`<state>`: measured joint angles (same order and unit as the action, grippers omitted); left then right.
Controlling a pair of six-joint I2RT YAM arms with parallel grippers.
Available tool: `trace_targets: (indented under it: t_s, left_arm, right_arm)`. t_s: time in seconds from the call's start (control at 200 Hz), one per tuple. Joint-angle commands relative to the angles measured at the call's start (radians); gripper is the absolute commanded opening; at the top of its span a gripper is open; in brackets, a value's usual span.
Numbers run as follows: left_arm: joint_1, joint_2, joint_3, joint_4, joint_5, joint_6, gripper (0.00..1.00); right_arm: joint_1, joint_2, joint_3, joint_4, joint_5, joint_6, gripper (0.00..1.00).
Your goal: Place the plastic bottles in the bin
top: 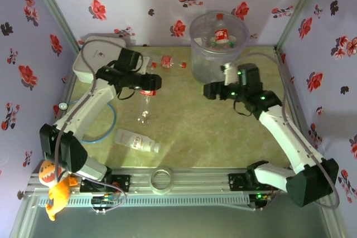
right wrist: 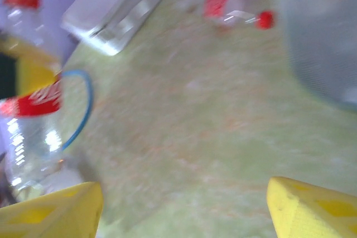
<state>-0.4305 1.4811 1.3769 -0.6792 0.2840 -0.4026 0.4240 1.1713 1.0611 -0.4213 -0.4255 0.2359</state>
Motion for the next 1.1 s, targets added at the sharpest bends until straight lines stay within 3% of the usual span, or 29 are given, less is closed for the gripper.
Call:
trace_targets:
  t_s: [0.0,0.255,0.66,1.0,1.095]
  left_arm:
    - [0.068,-0.064,-0.123,0.270,0.189,-0.321,0.20]
    - [0.110,-0.117,-0.334,0.587,0.245,-0.610,0.19]
    - [0.095,-0.114,-0.485,0.883,0.256,-0.765,0.20]
    - [0.093,-0.101,-0.507,0.925,0.272,-0.777,0.23]
    - [0.093,-0.097,-0.505,0.923,0.272,-0.761,0.34]
  right_arm:
    - [0.132,0.054,-0.004,0.085,-0.017,0.073,0.78]
    - [0.330,0.257,0.051,0.276,-0.015,0.204,0.90]
    - [0.384,0.495,0.184,0.364,-0.001,0.268,0.88]
    - [0.384,0.559,0.233,0.337,-0.008,0.258,0.65]
    - [0.384,0.553,0.235,0.330,-0.005,0.255,0.63]
